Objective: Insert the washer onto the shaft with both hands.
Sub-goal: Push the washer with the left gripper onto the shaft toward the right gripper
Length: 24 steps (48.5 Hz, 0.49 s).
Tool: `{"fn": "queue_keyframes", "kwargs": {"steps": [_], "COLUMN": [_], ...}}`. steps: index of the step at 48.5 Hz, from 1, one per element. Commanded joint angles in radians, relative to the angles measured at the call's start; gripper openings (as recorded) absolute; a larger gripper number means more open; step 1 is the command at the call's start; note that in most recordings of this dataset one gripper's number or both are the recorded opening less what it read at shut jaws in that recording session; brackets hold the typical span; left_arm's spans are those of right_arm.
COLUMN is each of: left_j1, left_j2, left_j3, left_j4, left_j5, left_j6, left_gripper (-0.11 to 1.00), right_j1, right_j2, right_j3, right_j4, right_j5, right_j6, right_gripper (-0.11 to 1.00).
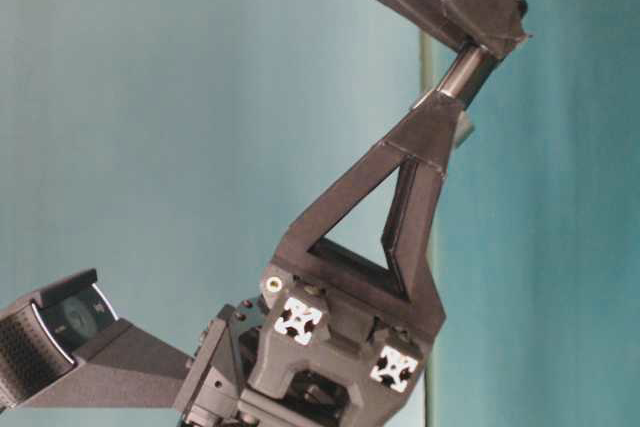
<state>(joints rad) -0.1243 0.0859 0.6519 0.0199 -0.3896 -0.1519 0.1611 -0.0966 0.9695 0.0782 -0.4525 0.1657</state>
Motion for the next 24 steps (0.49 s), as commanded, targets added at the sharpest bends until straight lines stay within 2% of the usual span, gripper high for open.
{"fn": "queue_keyframes", "kwargs": {"steps": [1, 24], "left_j1": [-0.008, -0.011], "left_j2": [-0.002, 0.006], "left_j3": [-0.018, -0.031], "left_j4": [0.002, 0.002], "left_j5": [-0.011, -0.003], "left_j6": [-0.003, -0.005], "left_gripper": [0.34, 0.34], "right_j1": [-0.005, -0.005], "right_j2": [-0.008, 0.002], "right_j3": [-0.020, -0.038], "right_j4": [0.000, 0.002], "right_j5": [-0.026, -0.037], "right_j6": [0.009, 0.009], "right_gripper": [0.00, 0.00]}}
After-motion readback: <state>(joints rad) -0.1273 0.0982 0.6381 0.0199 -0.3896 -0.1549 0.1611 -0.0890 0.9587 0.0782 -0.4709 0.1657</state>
